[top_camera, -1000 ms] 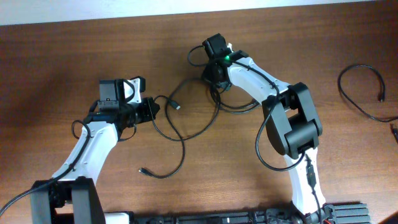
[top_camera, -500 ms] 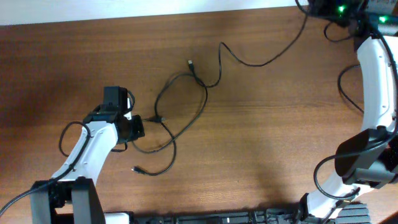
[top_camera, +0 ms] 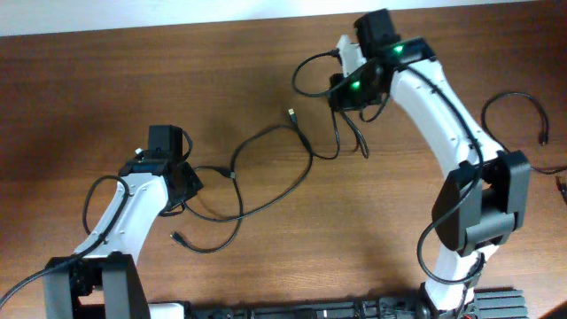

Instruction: Untangle cables

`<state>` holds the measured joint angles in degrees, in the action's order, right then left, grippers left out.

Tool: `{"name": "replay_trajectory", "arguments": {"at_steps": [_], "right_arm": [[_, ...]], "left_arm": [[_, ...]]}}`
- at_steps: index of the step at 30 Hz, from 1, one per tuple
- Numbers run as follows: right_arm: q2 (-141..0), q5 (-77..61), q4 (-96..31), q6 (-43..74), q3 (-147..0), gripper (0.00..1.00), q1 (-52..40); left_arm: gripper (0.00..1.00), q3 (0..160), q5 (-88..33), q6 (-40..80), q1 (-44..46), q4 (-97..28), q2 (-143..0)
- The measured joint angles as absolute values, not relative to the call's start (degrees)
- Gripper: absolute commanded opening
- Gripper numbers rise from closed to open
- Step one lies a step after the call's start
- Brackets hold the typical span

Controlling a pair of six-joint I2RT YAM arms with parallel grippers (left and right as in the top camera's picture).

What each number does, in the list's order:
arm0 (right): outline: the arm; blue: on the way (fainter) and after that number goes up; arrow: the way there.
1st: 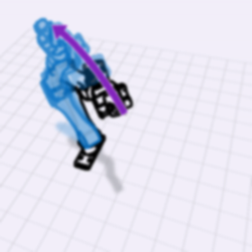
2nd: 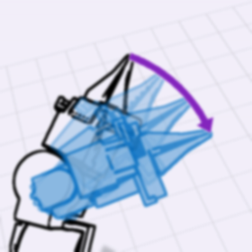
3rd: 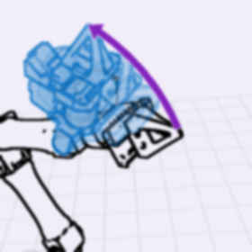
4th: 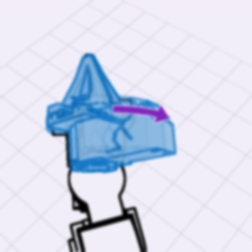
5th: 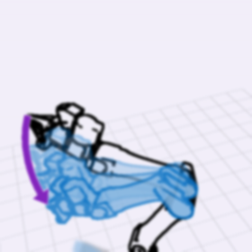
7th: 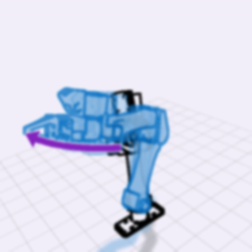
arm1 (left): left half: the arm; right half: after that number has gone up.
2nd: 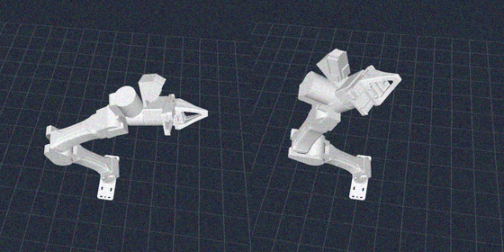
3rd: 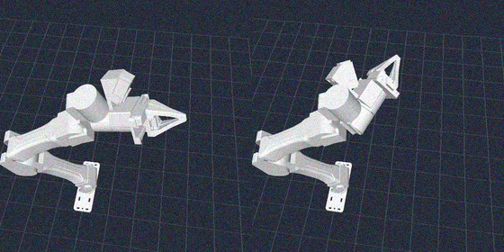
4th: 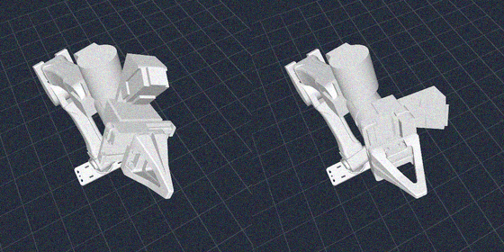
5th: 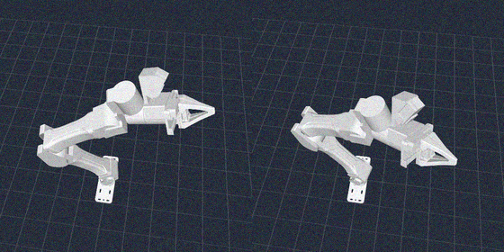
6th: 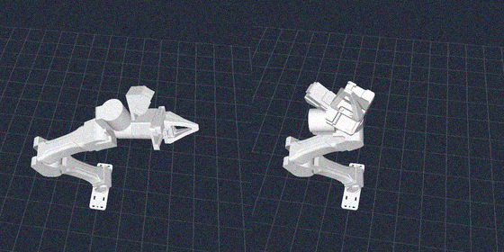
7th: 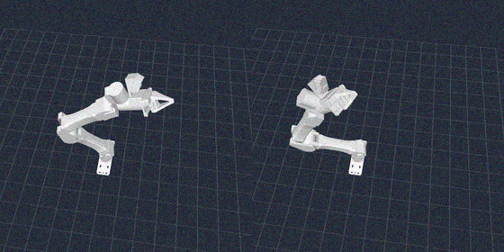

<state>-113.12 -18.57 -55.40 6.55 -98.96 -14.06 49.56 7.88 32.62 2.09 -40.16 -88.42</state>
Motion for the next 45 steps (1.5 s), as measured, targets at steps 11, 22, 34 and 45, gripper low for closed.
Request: {"name": "replay_trajectory", "arguments": {"at_steps": [11, 22, 34, 45], "right_arm": [[-113.6, -3.6, -48.8, 7.3, -86.9, 0.63, -20.5], [-105.4, -3.9, -69.6, 6.8, -94.4, 0.99, -21.5], [-87.1, 19.4, -25.2, 13.2, -52.1, 0.96, -37.7], [-99.9, 16.2, -15.9, 9.1, -54.2, 0.04, -25.6]], "left_arm": [[0.19, 49.6, 7.9, 32.6, 2.1, -39.8, -88.4], [0.21, 49.6, 7.9, 32.6, 2.1, -39.8, -88.4], [0.23, 49.5, 7.9, 32.6, 2.1, -37.9, -88.4], [0.17, 49.5, 7.9, 32.6, 2.1, -38.3, -88.4]]}}
